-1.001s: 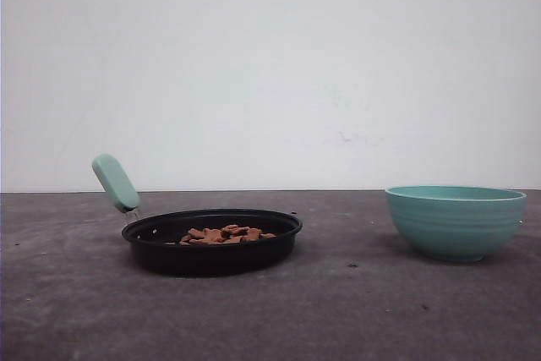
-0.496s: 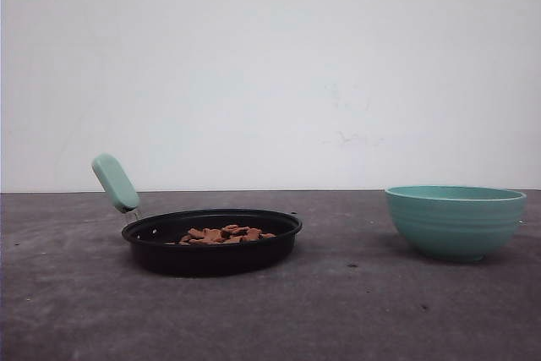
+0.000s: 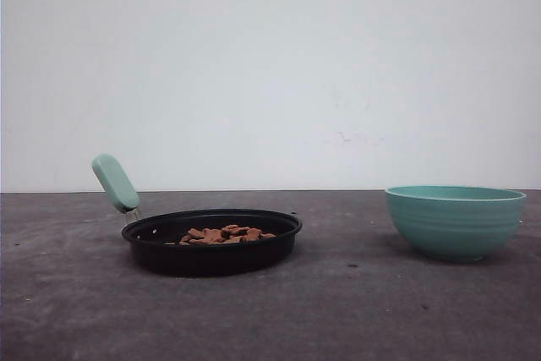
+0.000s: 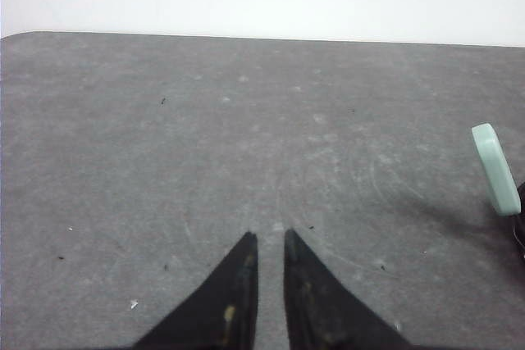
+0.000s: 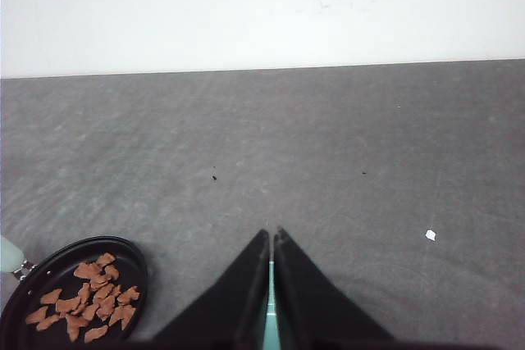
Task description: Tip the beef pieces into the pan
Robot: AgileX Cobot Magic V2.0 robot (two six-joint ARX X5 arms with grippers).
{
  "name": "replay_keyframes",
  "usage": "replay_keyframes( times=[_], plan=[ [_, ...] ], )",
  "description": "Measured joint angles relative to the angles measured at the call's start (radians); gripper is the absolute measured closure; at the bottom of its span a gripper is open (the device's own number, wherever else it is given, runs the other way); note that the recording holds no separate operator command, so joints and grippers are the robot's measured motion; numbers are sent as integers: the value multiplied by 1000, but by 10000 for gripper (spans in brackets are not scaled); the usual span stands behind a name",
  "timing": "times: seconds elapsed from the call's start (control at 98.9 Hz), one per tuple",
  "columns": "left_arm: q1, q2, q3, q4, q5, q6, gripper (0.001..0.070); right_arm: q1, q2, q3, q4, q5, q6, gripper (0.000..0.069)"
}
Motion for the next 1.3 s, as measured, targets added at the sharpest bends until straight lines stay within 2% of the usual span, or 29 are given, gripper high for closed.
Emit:
replay_keyframes(
  times=[0.071,0.212,0.273,0.526,0.799,0.991,1.304],
  plan=[
    [0,0,0,0,0,0,679,0,0,0,0,23,-33,687],
    [0,0,0,0,0,0,679,-6,-12,-16,19,158,-135,687],
    [0,0,0,0,0,0,679,-22,-32,-50,51,184,-164,687],
    [0,0,0,0,0,0,679,-131,-234,-379,343,187,-198,687],
    [0,0,0,0,0,0,679,-182,-509,-689,340,184,-200,687],
    [0,0,0,0,0,0,679,-185,-584,-813,378,184,-200,687],
    [0,0,0,0,0,0,679,-185,-603,-821,364,184,-202,687]
  ],
)
